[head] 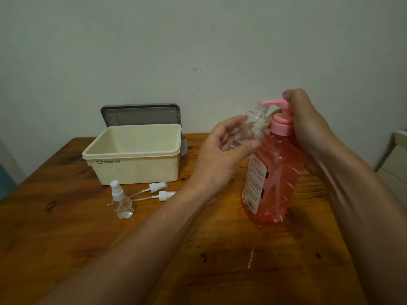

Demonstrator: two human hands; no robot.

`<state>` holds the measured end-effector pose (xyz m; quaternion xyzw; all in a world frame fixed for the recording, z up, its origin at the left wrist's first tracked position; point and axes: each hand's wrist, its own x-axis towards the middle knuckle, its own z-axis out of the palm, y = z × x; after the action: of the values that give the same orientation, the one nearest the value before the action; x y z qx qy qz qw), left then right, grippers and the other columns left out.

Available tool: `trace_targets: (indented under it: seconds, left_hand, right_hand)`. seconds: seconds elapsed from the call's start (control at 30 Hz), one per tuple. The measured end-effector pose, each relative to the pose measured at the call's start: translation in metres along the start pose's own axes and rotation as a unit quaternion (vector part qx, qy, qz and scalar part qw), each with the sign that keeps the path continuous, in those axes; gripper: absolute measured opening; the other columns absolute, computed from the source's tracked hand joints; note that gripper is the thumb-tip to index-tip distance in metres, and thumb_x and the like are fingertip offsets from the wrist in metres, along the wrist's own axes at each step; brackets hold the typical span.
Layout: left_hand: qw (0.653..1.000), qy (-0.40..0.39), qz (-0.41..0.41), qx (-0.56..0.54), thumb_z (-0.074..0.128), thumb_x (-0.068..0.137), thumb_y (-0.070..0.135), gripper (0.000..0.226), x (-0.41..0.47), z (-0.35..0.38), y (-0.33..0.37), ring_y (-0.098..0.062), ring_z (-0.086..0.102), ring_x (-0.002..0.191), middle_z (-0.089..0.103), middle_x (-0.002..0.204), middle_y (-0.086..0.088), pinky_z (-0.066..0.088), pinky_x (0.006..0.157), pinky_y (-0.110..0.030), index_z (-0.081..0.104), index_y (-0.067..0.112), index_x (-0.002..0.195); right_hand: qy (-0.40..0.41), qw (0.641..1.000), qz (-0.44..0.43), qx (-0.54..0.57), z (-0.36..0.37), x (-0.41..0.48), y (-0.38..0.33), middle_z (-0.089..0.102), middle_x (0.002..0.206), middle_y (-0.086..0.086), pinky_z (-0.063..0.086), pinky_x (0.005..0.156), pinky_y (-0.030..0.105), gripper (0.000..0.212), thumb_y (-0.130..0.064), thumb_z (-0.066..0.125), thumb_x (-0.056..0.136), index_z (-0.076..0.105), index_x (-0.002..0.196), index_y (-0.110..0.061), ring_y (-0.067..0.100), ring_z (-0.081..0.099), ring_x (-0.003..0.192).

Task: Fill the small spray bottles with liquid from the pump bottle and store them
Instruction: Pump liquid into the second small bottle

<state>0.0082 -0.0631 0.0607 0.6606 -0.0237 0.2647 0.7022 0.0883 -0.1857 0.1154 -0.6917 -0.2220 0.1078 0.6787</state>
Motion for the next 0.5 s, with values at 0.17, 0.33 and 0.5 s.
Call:
trace_targets:
  seconds: [0.17, 0.33, 0.5]
  left_hand:
    - [1.0, -0.003, 0.003, 0.003, 0.074, 0.083, 0.012, 0.05, 0.0012, 0.0007, 0.0019, -0.002, 0.063, 0.11, 0.064, 0.125, 0.007, 0.054, 0.088, -0.022, 0.055, 0.026, 0.127]
    - [1.0, 0.0, -0.004, 0.0, 0.074, 0.082, 0.01, 0.048, 0.0004, 0.0007, -0.0017, -0.006, 0.064, 0.111, 0.065, 0.124, 0.004, 0.054, 0.09, -0.025, 0.056, 0.026, 0.123]
    - [1.0, -0.001, -0.006, 0.002, 0.074, 0.082, 0.01, 0.048, -0.0007, 0.0, -0.002, -0.006, 0.062, 0.114, 0.064, 0.126, 0.005, 0.053, 0.09, -0.024, 0.056, 0.027, 0.124]
  right_hand:
    - [0.014, 1.0, -0.003, 0.001, 0.0022, -0.0024, -0.0026, 0.059, 0.052, 0.005, 0.044, 0.056, 0.03, 0.057, -0.057, 0.036, 0.093, 0.067, 0.064, -0.019, 0.021, 0.052, 0.046]
    - [0.0, 1.0, -0.001, -0.002, -0.0008, -0.0005, -0.0024, 0.06, 0.054, 0.007, 0.04, 0.056, 0.032, 0.052, -0.046, 0.034, 0.094, 0.059, 0.062, -0.012, 0.024, 0.047, 0.051]
    - [0.009, 1.0, 0.005, -0.002, 0.0007, -0.0024, -0.0021, 0.061, 0.055, 0.006, 0.042, 0.057, 0.031, 0.051, -0.049, 0.036, 0.093, 0.059, 0.063, -0.013, 0.024, 0.051, 0.055]
